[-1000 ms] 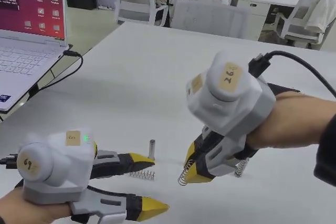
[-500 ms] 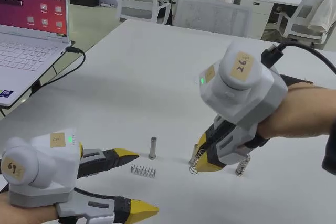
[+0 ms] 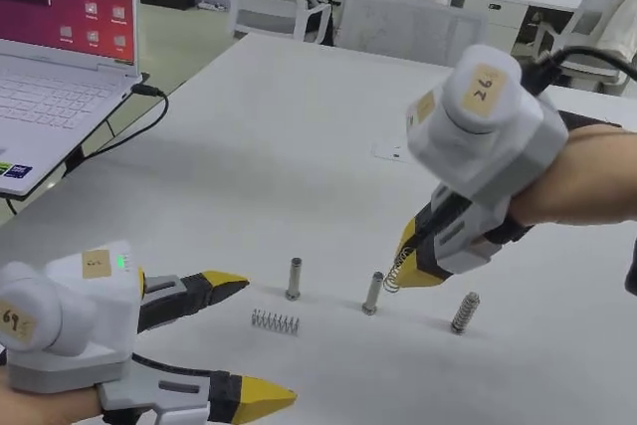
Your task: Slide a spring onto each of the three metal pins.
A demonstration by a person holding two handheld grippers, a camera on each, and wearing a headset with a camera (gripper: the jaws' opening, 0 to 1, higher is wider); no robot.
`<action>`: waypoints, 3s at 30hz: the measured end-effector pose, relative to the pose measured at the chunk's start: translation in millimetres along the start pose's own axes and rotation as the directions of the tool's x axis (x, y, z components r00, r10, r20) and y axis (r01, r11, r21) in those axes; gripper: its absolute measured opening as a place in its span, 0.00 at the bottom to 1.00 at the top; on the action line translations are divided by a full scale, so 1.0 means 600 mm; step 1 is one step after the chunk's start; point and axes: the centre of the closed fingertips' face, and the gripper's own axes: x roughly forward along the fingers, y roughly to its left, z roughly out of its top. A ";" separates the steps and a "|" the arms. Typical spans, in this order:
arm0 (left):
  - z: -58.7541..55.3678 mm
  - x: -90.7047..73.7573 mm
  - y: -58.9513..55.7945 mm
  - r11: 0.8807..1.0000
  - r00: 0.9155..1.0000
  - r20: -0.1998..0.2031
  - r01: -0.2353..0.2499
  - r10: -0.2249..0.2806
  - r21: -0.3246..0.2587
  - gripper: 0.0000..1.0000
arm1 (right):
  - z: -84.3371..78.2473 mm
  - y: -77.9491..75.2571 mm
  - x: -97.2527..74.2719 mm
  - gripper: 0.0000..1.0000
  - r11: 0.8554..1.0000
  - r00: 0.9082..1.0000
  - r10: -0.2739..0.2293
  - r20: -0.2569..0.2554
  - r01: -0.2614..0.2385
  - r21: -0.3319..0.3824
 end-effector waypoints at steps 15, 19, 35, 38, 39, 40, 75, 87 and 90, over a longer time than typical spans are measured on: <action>-0.005 -0.006 0.003 1.000 1.000 0.004 -0.024 0.024 -0.017 0.74 | -0.005 -0.042 0.026 0.08 1.000 0.999 -0.010 -0.040 0.010 -0.005; -0.006 -0.008 0.003 0.999 1.000 0.000 -0.028 0.028 -0.020 0.74 | -0.008 -0.049 0.038 0.08 1.000 0.999 -0.004 -0.048 0.004 -0.012; -0.014 -0.015 0.008 0.998 0.999 0.003 -0.045 0.045 -0.039 0.73 | -0.018 -0.065 0.067 0.08 1.000 0.997 0.019 -0.073 -0.021 -0.021; -0.014 -0.016 0.010 0.998 0.999 0.003 -0.046 0.046 -0.040 0.73 | -0.019 -0.067 0.070 0.08 1.000 0.997 0.023 -0.075 -0.024 -0.019; -0.014 -0.016 0.010 0.998 0.999 0.002 -0.045 0.045 -0.039 0.73 | -0.020 -0.066 0.071 0.08 0.999 0.997 0.025 -0.078 -0.027 -0.017; -0.014 -0.016 0.010 0.998 0.999 0.001 -0.044 0.044 -0.039 0.73 | -0.020 -0.067 0.072 0.08 0.999 0.997 0.026 -0.078 -0.027 -0.018; -0.019 -0.016 0.011 0.998 0.999 -0.004 -0.037 0.037 -0.047 0.69 | -0.049 -0.056 0.151 0.09 0.998 0.990 0.063 -0.128 -0.062 0.009; -0.020 -0.017 0.009 0.998 0.999 -0.006 -0.035 0.035 -0.046 0.69 | -0.056 -0.053 0.167 0.09 0.998 0.988 0.063 -0.139 -0.063 0.010; -0.020 -0.017 0.008 0.998 0.999 -0.006 -0.036 0.036 -0.047 0.69 | -0.056 -0.052 0.166 0.09 0.998 0.988 0.066 -0.139 -0.065 0.013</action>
